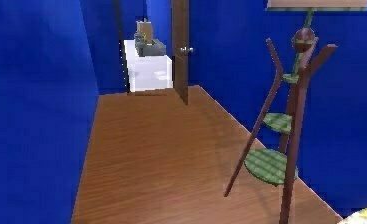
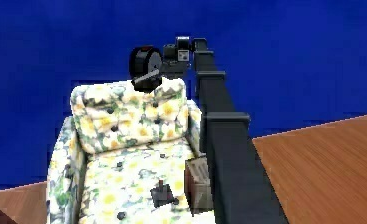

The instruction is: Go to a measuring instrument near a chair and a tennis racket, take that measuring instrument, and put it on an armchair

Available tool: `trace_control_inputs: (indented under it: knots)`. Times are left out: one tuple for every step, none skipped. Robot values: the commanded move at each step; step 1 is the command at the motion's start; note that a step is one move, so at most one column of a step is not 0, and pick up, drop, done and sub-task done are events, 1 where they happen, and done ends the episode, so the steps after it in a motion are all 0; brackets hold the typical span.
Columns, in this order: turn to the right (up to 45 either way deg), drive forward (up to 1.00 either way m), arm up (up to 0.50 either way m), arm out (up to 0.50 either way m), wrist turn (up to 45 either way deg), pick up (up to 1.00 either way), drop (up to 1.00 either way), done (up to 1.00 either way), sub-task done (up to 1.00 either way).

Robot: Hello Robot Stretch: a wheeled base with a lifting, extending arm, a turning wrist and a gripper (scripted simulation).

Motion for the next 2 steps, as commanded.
trace_control_inputs:
  knots:
    - [0.0, 0.0, -0.38, 0.0, 0.0, 0.0, 0.0, 0.0, 0.0]
    - [0.0, 0.0, -0.32, 0.0, 0.0, 0.0, 0.0, 0.0, 0.0]
